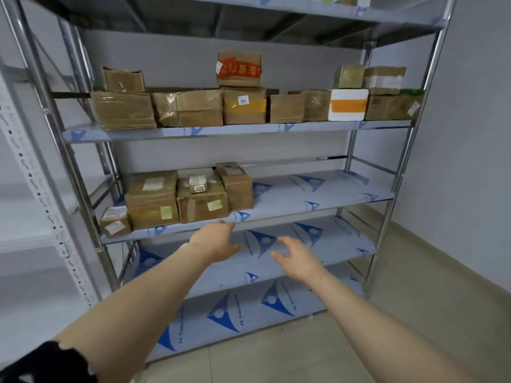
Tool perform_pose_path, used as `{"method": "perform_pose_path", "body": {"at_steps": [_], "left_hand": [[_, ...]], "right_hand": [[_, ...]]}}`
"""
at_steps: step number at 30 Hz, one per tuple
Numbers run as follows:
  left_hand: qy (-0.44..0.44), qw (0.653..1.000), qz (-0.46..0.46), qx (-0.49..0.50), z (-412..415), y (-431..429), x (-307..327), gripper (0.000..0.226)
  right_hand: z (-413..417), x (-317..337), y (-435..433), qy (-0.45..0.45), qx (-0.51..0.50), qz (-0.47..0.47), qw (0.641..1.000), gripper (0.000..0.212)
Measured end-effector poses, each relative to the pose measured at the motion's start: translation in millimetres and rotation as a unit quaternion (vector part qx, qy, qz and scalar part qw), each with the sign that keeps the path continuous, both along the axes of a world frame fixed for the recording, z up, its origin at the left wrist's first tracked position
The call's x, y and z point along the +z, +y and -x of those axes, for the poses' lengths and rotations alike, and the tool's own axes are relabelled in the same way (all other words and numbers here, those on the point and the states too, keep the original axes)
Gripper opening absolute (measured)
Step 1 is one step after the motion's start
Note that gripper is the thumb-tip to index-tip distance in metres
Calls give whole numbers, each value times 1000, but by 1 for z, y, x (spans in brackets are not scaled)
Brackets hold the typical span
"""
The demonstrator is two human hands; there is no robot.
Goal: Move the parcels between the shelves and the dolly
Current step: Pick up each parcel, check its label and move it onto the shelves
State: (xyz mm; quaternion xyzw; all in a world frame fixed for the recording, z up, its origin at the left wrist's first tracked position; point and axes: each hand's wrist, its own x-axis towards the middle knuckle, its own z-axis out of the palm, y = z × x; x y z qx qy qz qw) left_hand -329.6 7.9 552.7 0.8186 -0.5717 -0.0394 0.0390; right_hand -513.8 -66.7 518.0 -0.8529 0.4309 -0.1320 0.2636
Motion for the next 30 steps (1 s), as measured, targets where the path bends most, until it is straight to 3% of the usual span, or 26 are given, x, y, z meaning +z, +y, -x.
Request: {"method": "perform_pose_path", "body": {"at_steps": [7,14,20,25,30], "left_hand": [[-16,999,4,30,-52,-116,0,44],[61,991,64,96,-143,-261,-25,17],[129,972,87,176,-191,-349,-32,19],[125,966,65,218,-221,-401,-50,16],[156,935,71,311,-224,-437,-57,14]], "right_hand": [[-51,-16,-128,-56,8,-32,998,44],[-145,-26,-265,-61,38,-58,996,42],[-218,-24,-352,-84,60,-103,989,43],[-258,-30,-411,-104,65,-158,980,47],[-286,-38,-463,-122,114,-223,960,40]]}}
